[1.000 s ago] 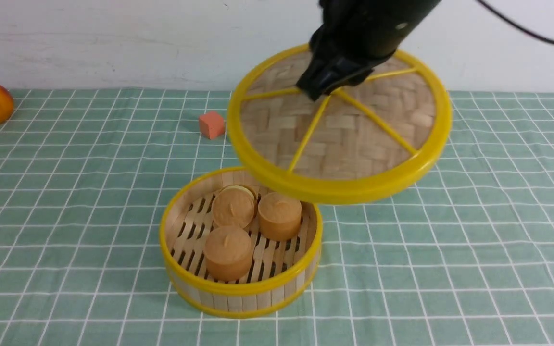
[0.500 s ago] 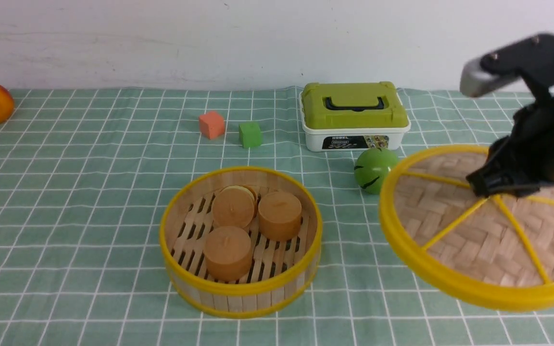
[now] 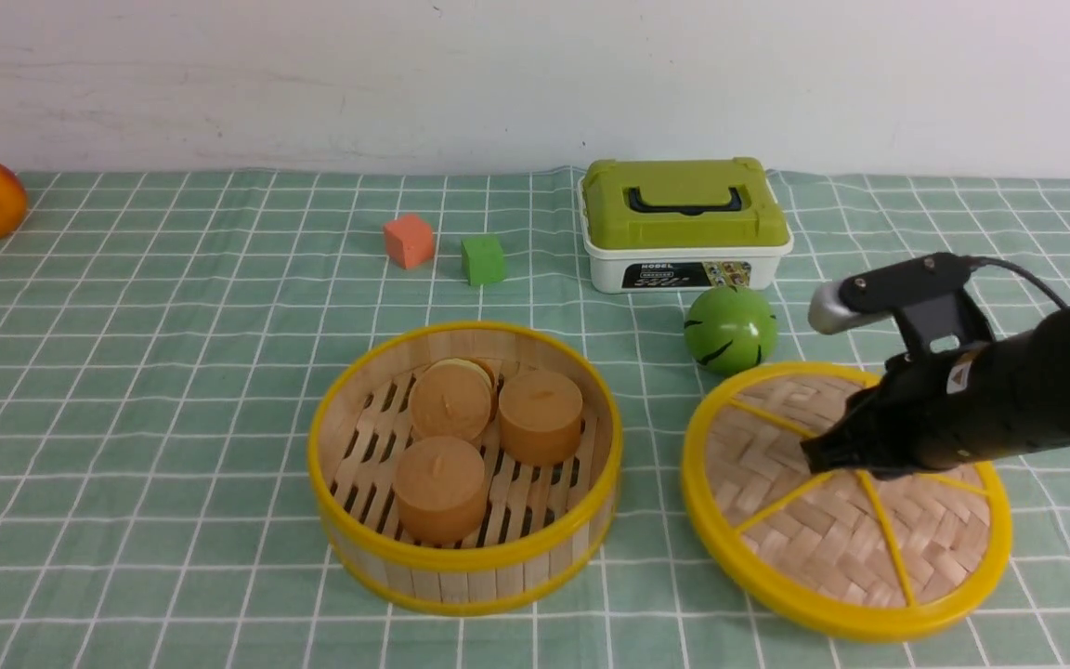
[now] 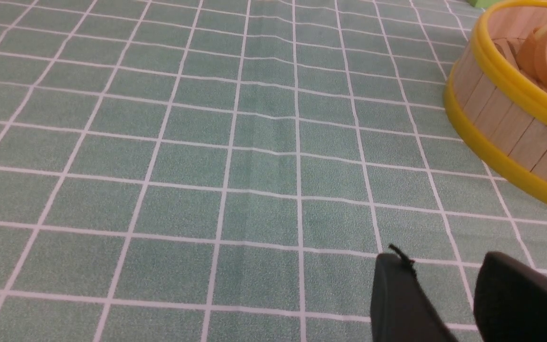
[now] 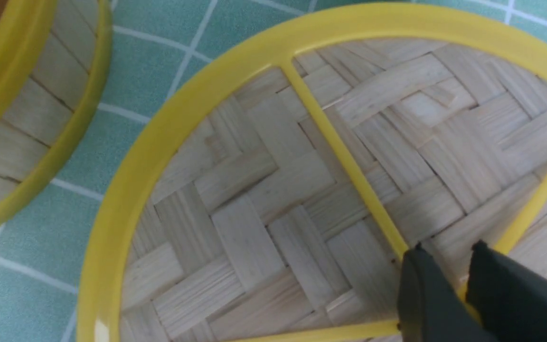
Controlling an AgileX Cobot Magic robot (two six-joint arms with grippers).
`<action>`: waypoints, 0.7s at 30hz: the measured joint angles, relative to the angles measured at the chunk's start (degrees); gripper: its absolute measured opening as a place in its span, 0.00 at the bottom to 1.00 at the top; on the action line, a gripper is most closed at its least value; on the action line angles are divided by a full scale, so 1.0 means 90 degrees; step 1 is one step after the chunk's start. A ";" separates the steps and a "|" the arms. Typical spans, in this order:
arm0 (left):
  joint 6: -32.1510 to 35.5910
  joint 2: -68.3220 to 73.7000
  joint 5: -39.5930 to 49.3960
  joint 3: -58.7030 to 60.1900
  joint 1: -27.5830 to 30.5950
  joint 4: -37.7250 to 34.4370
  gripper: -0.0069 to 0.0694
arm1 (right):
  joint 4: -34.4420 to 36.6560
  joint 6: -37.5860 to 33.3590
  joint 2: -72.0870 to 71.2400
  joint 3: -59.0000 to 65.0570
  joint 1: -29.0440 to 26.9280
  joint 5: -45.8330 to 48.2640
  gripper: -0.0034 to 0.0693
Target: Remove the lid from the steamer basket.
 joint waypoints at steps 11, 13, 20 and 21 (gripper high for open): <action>0.0000 0.0000 0.0000 0.0000 0.0000 0.0000 0.40 | 0.0000 0.0000 -0.0594 -0.0379 -0.0025 0.0874 0.59; 0.0000 0.0000 0.0000 0.0000 0.0000 0.0000 0.40 | 0.0000 0.0000 -0.1191 -0.0494 -0.0024 0.1255 0.62; 0.0000 0.0000 0.0000 0.0000 0.0000 0.0000 0.40 | -0.0019 0.0000 -0.3799 -0.0086 -0.0024 0.1700 0.45; 0.0000 0.0000 0.0000 0.0000 0.0000 0.0000 0.40 | -0.0019 0.0000 -0.4366 0.0148 -0.0024 0.1745 0.36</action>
